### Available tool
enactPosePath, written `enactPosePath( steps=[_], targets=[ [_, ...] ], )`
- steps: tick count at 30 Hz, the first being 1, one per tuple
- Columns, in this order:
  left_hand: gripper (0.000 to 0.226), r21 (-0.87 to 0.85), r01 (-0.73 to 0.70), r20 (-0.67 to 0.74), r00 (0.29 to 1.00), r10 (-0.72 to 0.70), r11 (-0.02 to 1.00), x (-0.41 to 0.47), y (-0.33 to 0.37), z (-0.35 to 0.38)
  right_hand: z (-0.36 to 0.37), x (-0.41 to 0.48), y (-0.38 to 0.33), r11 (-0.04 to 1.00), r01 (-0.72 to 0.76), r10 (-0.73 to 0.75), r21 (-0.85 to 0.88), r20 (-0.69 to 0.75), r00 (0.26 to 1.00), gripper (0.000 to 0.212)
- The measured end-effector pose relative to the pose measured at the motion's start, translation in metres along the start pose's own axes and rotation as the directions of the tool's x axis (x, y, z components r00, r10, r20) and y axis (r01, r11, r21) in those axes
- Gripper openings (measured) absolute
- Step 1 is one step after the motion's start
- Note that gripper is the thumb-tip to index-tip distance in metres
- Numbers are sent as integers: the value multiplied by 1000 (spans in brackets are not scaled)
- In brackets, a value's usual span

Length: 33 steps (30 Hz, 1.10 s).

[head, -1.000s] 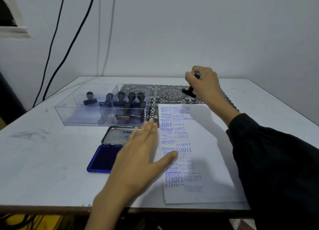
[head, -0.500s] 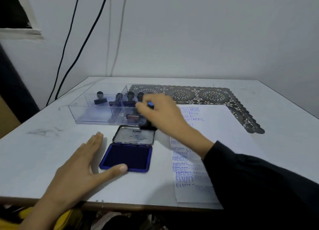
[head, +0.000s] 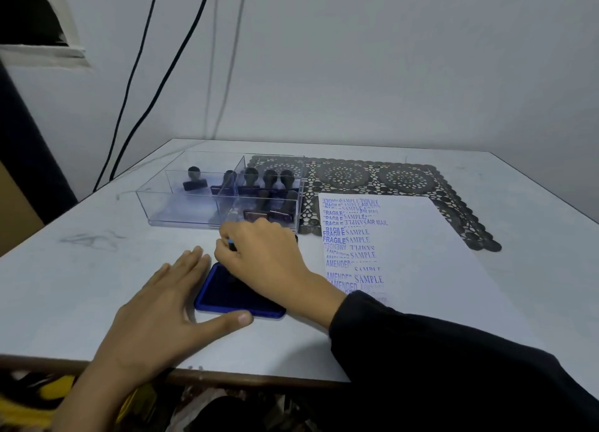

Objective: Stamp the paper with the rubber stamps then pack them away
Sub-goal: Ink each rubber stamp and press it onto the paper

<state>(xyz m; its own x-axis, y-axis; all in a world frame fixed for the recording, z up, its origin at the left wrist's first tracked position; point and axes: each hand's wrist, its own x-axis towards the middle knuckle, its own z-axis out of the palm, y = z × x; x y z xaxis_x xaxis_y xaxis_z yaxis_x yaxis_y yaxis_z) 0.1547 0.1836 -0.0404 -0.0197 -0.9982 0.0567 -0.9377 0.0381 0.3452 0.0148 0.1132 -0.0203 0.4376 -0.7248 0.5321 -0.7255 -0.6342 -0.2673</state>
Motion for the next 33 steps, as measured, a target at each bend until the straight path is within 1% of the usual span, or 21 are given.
enactPosePath(
  steps=[4,6,8,9,12,14,15,18,19,21,24,26,27,30,31,33],
  targets=[
    [124,-16,11,-10,1000,-11,1000,-1,1,0,1,-2,-3,999,14,-16,-30,-46,999,19],
    [124,-17,13,-14,1000,-13,1000,-2,1,0,1,-6,-5,996,24,-31,-89,-76,997,15],
    [124,-26,7,-22,1000,-7,1000,-1,0,0,-2,-12,-10,989,9,-16,-149,-49,999,20],
    [123,-31,9,-25,1000,-10,999,-1,0,0,-3,-15,-11,985,11,-22,-173,-58,998,23],
    [123,-28,16,-22,1000,-16,999,-3,1,0,-4,-19,-10,981,27,-38,-190,-53,998,31],
    [123,-27,19,-20,1000,-20,999,-3,2,-1,-3,-17,-10,986,27,-37,-166,-60,998,37],
    [123,-28,23,-19,1000,-23,999,-3,3,-1,-2,-15,-9,989,31,-40,-142,-65,997,37],
    [124,-67,31,-43,998,-34,997,-4,4,-1,2,-13,-4,990,60,-73,-124,-97,993,28],
    [125,-101,38,-62,997,-44,994,-4,4,0,0,-10,-2,991,78,-87,-113,-74,993,24],
    [125,-190,46,-104,992,-67,981,-5,3,0,-9,-3,2,999,45,-45,-25,-19,999,21],
    [119,-342,10,-170,983,-72,940,-6,6,0,-34,7,21,998,-45,49,49,-95,994,21],
    [109,-396,-55,-206,978,-31,917,-6,15,1,-51,13,44,996,-87,89,24,-105,990,23],
    [103,-394,-95,-223,975,5,914,-6,23,2,-60,15,58,994,-111,110,3,-88,990,26],
    [89,-329,-241,-277,949,151,913,2,53,11,-80,16,106,977,-189,186,-98,-36,982,31],
    [88,-306,-286,-279,939,202,908,5,65,15,-84,13,122,969,-215,212,-125,-37,977,34],
    [88,-256,-362,-245,921,302,896,13,90,26,-88,7,150,954,-271,267,-127,-47,963,37]
  ],
)
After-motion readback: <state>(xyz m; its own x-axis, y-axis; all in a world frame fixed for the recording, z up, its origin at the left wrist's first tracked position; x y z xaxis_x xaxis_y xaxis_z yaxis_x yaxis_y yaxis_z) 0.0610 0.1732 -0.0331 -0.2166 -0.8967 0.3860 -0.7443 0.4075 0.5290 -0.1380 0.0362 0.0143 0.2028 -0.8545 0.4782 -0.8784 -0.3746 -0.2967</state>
